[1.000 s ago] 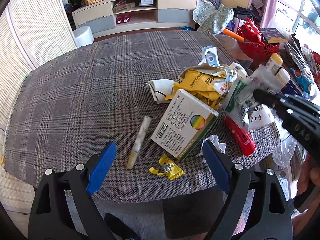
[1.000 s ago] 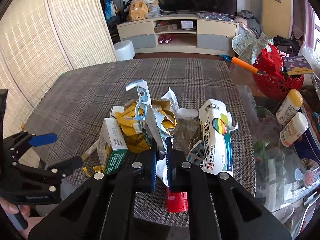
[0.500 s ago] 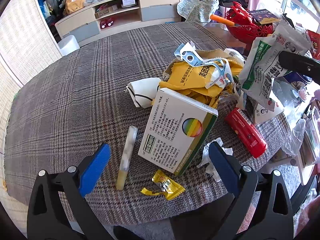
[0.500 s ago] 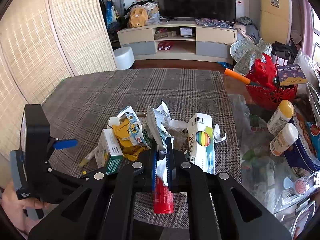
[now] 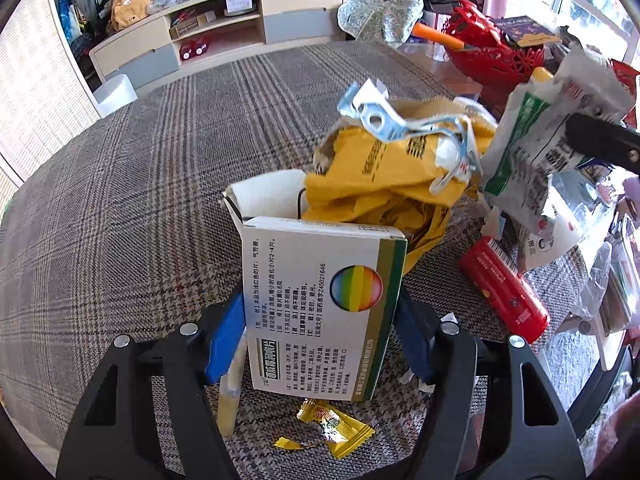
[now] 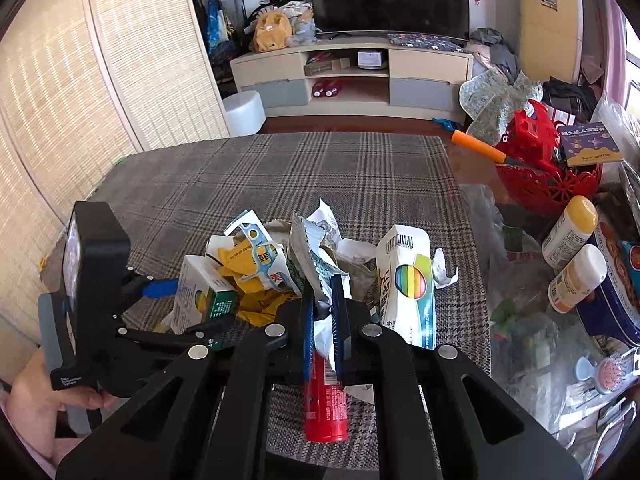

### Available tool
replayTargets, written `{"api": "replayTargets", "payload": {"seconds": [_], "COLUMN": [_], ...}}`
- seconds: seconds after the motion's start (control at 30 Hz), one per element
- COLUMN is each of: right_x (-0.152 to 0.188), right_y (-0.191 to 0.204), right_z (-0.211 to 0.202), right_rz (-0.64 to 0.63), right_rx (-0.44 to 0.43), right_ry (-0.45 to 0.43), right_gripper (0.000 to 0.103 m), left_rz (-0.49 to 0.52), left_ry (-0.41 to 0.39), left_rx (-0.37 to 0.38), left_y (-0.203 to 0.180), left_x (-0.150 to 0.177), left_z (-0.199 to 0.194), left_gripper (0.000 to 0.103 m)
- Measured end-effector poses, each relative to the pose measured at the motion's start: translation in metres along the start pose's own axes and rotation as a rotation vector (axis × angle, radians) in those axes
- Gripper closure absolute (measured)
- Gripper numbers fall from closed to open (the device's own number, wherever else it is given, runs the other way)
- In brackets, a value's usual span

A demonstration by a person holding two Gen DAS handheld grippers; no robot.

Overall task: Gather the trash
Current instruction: 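Grasp the white-green medicine box with the left gripper, then carry both held items down over the bin and open both grippers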

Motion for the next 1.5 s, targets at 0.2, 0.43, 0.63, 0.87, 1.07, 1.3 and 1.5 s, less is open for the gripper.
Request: {"api": "replayTargets", "payload": {"seconds": [0.2,0.43,0.63,0.87,1.07,1.3,1.5], "right_x": [-0.007,-0.006,0.024,0.087,0.146,0.207,0.236], "right_y": [0.008,0.026,0.035,0.037,0.035,0.031,0.022], "right_z": [-0.022,-0.088,-0.139,-0.171,-0.166,-0.128,-0.090], "right_rz": [-0.001,-0.028,-0.024,0.007,0.036,0.086,0.153], "right_rx": [-0.011,-0.003,-0.010,-0.032,-0.061,-0.054,-0.040], "right_ry": [-0.037,-0.120,-0.145,-0.133,-0.075,0.028,0.076], "right_gripper": [0.094,0.094,0.094,0.094,0.094,0.094,0.094], "left_rz": [-0.027,-0.037,-0.056,-0.077,-0.083,-0.126,-0.151], "left_ry": [-0.069,-0.189,-0.231,-0.213,-0.183,-0.122,-0.067], "left_rx": [-0.011,-0.017,0.001,0.018,0.067,0.103,0.120], "left_y": [0.004,-0.011,-0.042,-0.076,-0.094,-0.111,-0.113], "left_x": [-0.006,-0.004,0.031,0.100,0.157,0.206,0.225], "left_z": [-0.042,-0.129,-0.180,-0.194,-0.181,-0.135,-0.083], "left_gripper": [0.039,0.039,0.039,0.039,0.039,0.039,0.039]}}
Point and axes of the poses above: each gripper's, at about its wrist camera, not at the fingertips, and z roughly the way its jaws point, y to its left, x to its underside, the point moved 3 cm from there along z, roughly the way its jaws point, and after that the axes turned 5 degrees about z, right-handed, at the moved point
